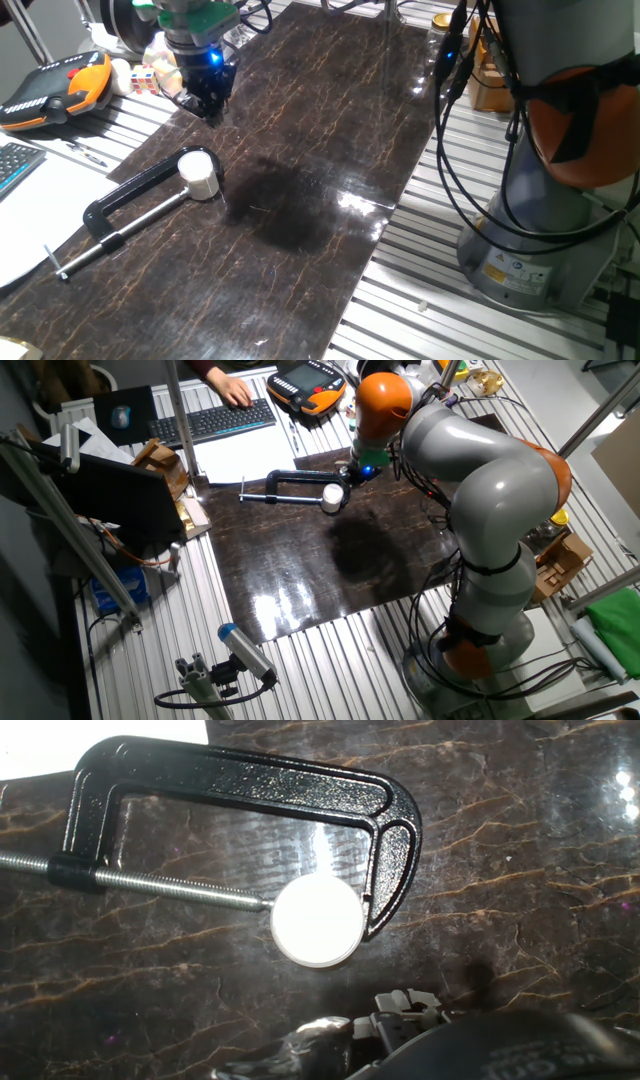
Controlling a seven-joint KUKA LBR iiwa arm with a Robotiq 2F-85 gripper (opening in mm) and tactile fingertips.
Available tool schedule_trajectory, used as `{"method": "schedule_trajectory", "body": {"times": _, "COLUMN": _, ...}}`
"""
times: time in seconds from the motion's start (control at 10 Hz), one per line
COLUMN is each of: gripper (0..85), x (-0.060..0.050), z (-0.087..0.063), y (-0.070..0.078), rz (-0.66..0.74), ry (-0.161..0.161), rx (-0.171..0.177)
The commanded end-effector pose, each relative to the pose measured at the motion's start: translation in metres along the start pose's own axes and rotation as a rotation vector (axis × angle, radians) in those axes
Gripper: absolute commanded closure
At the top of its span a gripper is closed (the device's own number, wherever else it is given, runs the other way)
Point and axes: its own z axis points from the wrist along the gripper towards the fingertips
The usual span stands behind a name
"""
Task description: Screw the lid onto the jar
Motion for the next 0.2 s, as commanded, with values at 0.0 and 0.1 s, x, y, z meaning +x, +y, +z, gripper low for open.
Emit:
{"method": "schedule_trajectory", "body": {"times": 0.0, "gripper": 84.3, "x": 0.0, "z": 0.0, "y": -0.0001, "rz": 0.0, "ry": 0.0, "rx": 0.003}}
{"method": "schedule_trajectory", "body": {"times": 0.1, "gripper": 84.3, "x": -0.0002, "z": 0.0001, "y": -0.0002, "rz": -0.002, "ry": -0.003, "rx": 0.007}}
